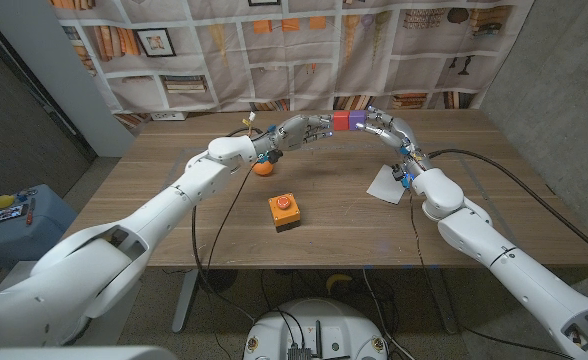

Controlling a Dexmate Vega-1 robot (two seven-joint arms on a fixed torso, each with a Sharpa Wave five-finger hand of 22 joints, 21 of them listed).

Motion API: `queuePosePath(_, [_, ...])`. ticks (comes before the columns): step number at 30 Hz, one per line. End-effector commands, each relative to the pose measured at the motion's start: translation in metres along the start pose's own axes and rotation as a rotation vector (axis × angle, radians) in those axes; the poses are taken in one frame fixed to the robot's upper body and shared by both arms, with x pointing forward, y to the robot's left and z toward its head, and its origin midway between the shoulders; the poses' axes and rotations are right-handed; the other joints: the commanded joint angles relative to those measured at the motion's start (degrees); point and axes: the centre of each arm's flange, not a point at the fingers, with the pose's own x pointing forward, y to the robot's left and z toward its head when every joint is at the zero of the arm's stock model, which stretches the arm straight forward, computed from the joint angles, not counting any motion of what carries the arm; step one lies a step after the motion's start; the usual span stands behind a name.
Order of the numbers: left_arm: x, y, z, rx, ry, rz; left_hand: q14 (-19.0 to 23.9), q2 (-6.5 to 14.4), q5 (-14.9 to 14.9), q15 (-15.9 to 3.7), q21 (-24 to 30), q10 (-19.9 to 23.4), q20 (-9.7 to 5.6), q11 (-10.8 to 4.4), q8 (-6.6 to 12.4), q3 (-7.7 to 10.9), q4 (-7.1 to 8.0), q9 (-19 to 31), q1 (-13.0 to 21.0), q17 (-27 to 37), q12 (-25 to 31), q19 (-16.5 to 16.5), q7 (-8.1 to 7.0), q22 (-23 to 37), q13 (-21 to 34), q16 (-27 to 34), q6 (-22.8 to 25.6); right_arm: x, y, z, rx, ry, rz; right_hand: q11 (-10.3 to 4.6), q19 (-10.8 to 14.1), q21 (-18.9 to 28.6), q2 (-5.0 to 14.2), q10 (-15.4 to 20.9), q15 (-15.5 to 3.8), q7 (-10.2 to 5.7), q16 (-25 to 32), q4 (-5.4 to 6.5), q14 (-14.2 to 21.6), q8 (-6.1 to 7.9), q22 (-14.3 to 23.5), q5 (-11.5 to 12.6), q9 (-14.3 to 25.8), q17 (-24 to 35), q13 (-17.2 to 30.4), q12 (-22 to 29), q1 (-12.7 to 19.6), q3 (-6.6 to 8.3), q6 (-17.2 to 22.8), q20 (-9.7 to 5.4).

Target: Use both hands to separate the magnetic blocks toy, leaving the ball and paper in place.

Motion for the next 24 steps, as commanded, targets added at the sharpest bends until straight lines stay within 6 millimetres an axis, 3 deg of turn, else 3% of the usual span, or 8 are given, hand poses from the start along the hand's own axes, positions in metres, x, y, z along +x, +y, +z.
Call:
queuePosePath(1, [0.016, -0.008, -0.005, -0.006, -0.011, 0.008, -2.32, -0.08, 0.49, 0.64, -0.19, -0.36, 0.30, 0.29, 0.51, 0.14, 0.34, 0.16, 0.88, 0.08, 0.23, -0.59, 0.57, 0.00, 0.07, -0.04, 0.86, -0.002, 0.002, 0.000, 0.015, -0.008, 0.006, 0.15, -0.12, -0.21, 4.34, 0.46, -0.38, -7.68, 0.19, 0.00, -0.12, 5.36, 0.31, 0.29, 0.15, 0.09, 0.09, 0.03, 2.34, -0.19, 9.19, -0.31])
queuePosePath(15, [0.026, -0.019, -0.012, -0.031, -0.031, 0.028, -0.07, 0.29, 0.80, 0.56, 0.68, 2.32, 0.20, 0.97, 2.74, 0.68, 0.38, 0.29, 3.85, 0.05, 1.46, 1.22, 1.89, 0.02, 0.02, 0.87, 6.86, -0.005, 0.002, 0.000, 0.020, -0.009, 0.013, 0.06, -0.26, -0.24, 4.63, 0.51, -0.46, -7.79, 0.18, 0.05, -0.16, 5.15, 0.31, 0.50, -0.18, 0.17, 0.09, -0.08, 2.28, -0.38, 9.04, -0.39])
queuePosePath(24, [0.028, -0.022, -0.014, -0.043, -0.050, 0.063, 2.43, 0.26, 0.78, -0.22, 1.06, 4.79, -0.39, 0.31, 4.43, 0.69, 0.35, 0.36, 6.23, 0.04, 2.00, 3.39, 1.90, 0.06, -0.03, 1.10, 12.29, -0.007, 0.002, 0.000, 0.023, -0.009, 0.008, 0.04, -0.29, -0.24, 4.73, 0.58, -0.52, -7.73, 0.15, 0.06, -0.24, 5.06, 0.31, 0.62, -0.35, 0.21, 0.10, -0.11, 2.24, -0.51, 9.03, -0.37])
